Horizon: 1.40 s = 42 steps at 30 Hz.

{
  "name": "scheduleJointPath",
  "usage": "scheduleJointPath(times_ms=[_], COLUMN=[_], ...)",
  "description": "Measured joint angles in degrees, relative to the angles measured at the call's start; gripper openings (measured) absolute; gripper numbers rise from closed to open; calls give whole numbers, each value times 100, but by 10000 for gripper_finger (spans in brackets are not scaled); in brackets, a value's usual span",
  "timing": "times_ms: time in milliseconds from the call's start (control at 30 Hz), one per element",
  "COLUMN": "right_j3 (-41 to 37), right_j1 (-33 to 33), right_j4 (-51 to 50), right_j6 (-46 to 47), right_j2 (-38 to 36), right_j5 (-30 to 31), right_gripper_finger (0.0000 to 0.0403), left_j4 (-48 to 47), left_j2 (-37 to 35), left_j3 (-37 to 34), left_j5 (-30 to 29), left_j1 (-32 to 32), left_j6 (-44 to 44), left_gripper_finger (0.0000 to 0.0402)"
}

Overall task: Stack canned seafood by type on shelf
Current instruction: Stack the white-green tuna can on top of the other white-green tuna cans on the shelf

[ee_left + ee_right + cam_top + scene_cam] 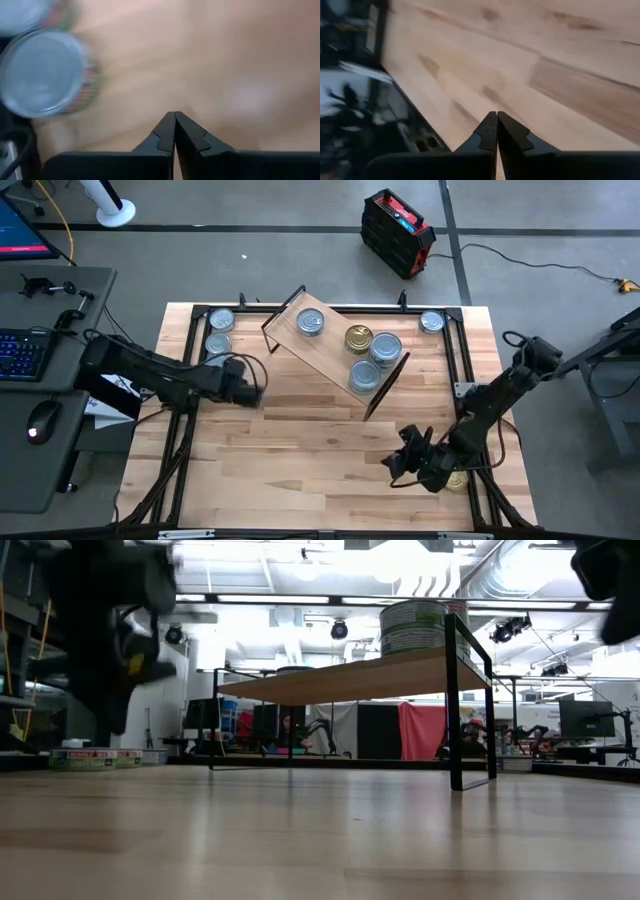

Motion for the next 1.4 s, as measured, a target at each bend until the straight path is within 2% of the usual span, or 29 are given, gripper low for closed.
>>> scheduleJointPath(times_ms=[133,233,433,600,733,867,967,1167,1333,1400], right_j3=[17,131,345,403,403,403,403,403,403,405], right_j1=[-161,-337,-583,-597,-557,-470,-396,-311,-423,-478], right_j4=[193,226,230,246,243,300,390,1020,1684,2067], right_j6=[-41,-299,-842,-927,-924,-929,-1040,-2034,-3001,-3411], right_j2=[152,154,154,154,154,141,66,-157,-205,-209], right_j5=[305,243,-117,-136,-136,-134,-111,302,341,341], right_gripper_finger=[0,0,0,0,0,0,0,0,0,0], left_j4=[-21,-33,-110,-40,228,446,832,3036,5192,5668], left_j2=[4,4,4,4,-7,-9,-9,157,991,1337], left_j3=[-479,-667,-881,-1254,-1378,-1252,-1044,-932,-899,-724], left_j5=[-457,-759,-1424,-1460,-1271,-1051,-756,-405,-386,-433], left_j1=[511,694,947,1153,1151,704,83,-1417,-2501,-2824], left_j6=[-1584,-2187,-2720,-3071,-2839,-2911,-2933,-2635,-2684,-2502], left_gripper_finger=[0,0,0,0,0,0,0,0,0,0])
